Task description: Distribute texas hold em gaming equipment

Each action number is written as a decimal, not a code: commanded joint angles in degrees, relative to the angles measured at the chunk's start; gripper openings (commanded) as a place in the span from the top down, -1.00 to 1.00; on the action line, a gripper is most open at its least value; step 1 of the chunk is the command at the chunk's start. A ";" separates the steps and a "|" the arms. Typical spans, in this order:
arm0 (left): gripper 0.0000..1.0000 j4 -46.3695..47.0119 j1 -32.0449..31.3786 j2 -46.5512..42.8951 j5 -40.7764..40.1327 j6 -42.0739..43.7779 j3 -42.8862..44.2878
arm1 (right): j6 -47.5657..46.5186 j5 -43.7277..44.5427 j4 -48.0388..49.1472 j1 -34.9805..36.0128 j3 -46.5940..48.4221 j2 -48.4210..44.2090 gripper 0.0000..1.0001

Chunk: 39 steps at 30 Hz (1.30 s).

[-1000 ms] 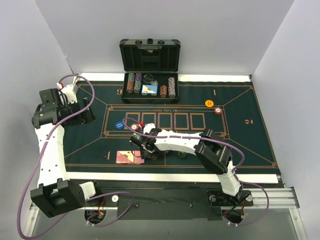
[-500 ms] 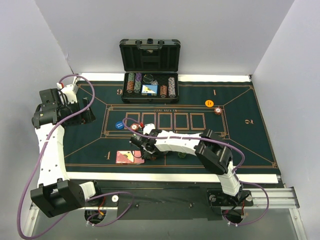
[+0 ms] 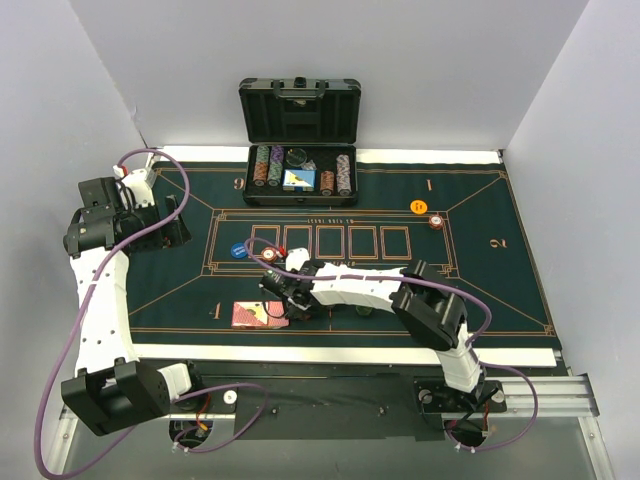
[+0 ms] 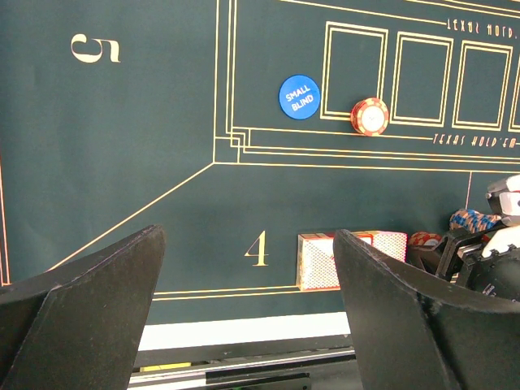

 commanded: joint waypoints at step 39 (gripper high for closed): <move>-0.91 3.30 0.60 0.44 1.10 0.07 0.31 | -9.93 0.80 -9.36 -39.23 -17.55 -31.56 0.90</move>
